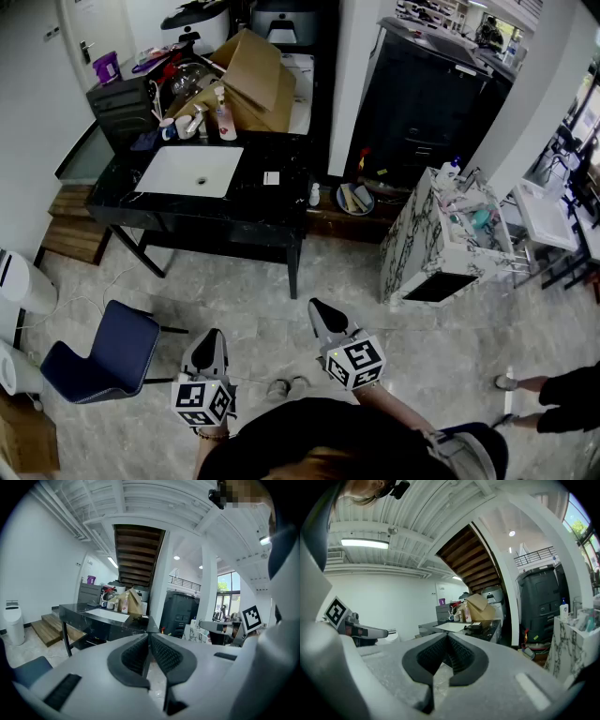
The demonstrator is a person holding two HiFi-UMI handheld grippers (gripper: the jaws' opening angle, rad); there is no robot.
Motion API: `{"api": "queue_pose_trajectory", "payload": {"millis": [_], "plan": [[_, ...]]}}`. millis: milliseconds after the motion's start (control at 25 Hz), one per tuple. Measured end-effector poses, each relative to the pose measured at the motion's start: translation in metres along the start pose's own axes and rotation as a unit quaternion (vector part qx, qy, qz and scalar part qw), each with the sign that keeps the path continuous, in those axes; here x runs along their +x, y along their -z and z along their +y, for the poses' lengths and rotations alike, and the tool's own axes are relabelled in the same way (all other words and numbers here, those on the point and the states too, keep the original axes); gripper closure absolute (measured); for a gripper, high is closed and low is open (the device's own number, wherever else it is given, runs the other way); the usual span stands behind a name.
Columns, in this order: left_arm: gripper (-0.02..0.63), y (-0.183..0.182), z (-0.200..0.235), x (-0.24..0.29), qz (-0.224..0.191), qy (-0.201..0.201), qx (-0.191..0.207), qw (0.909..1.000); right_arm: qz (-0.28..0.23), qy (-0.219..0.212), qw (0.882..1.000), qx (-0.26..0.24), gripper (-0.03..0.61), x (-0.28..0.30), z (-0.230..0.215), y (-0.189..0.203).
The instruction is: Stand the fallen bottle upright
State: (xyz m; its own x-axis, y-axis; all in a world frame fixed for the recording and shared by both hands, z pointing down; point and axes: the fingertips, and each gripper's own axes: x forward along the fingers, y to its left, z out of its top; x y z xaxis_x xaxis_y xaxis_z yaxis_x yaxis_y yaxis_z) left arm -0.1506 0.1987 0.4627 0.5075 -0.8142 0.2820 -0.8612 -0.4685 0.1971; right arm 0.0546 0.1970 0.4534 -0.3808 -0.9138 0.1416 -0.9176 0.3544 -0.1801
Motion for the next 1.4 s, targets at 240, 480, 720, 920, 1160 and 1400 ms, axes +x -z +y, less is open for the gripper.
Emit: {"api": "queue_pose_trajectory", "payload": {"millis": [240,480,720,920,1160,1400], "plan": [[0.610,0.002,0.004,-0.004,0.000,0.007,0.002,1.0000,0.000,0.012,1.000,-0.003,0.574,-0.003,0.004,0.004],[0.609,0.004,0.005,-0.005,0.003,0.014,0.003,0.9999,0.003,0.016,1.000,-0.009,0.574,-0.007,0.010,0.005],[0.609,0.005,0.003,-0.001,0.006,0.027,0.003,0.9996,-0.002,0.025,0.999,-0.021,0.574,-0.010,0.011,0.003],[0.611,0.010,-0.005,0.000,0.017,0.042,0.031,0.9985,-0.008,0.026,0.999,-0.021,0.574,-0.014,0.010,0.003],[0.609,0.006,-0.023,0.002,-0.011,0.044,0.013,0.9989,-0.014,0.021,1.000,-0.018,0.574,-0.013,0.004,0.003],[0.609,0.010,-0.028,0.012,-0.008,0.042,-0.002,0.9991,-0.028,0.014,0.999,-0.013,0.414,-0.008,0.000,-0.001]]}}
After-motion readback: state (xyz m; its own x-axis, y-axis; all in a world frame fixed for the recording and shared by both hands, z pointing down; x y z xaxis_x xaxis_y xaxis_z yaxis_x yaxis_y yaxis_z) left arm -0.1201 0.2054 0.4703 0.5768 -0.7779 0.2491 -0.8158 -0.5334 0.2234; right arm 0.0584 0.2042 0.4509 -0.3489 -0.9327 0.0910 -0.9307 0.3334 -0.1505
